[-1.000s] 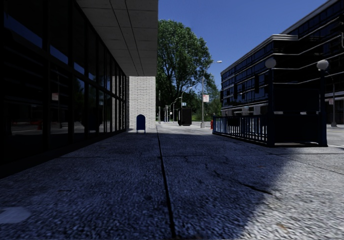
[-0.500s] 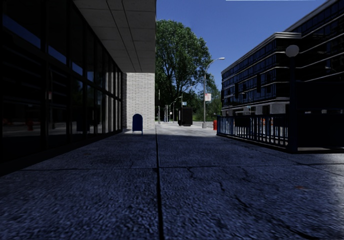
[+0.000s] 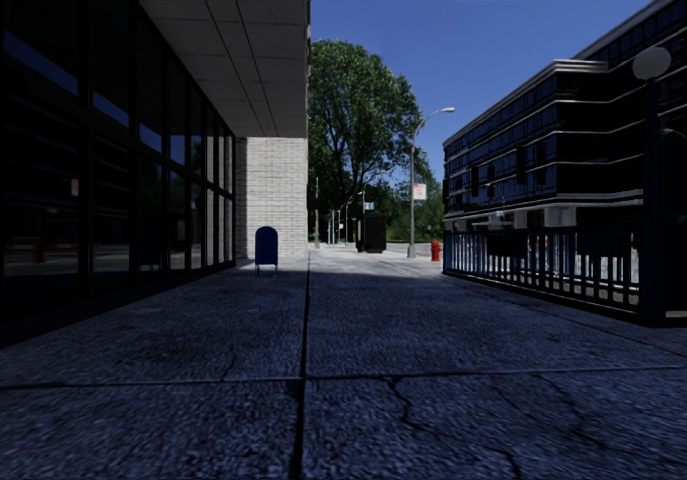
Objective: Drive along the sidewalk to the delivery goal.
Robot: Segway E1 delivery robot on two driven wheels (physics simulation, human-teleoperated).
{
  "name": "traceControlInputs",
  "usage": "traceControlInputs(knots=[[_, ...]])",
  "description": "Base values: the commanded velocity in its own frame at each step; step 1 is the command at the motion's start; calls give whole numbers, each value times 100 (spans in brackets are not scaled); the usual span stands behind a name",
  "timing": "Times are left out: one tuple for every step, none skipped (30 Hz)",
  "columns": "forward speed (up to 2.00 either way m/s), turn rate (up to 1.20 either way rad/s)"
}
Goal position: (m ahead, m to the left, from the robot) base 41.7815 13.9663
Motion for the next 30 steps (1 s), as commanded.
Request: traceControlInputs(knots=[[200,0],[200,0],[200,0],[200,0],[200,0],[200,0],[200,0],[200,0],[200,0],[200,0],[200,0],[200,0],[200,0],[200,0],[200,0],[200,0],[200,0],[200,0],[200,0],[200,0],[200,0],[200,0],[200,0],[200,0],[200,0],[200,0],[200,0],[200,0],[200,0],[200,0]])
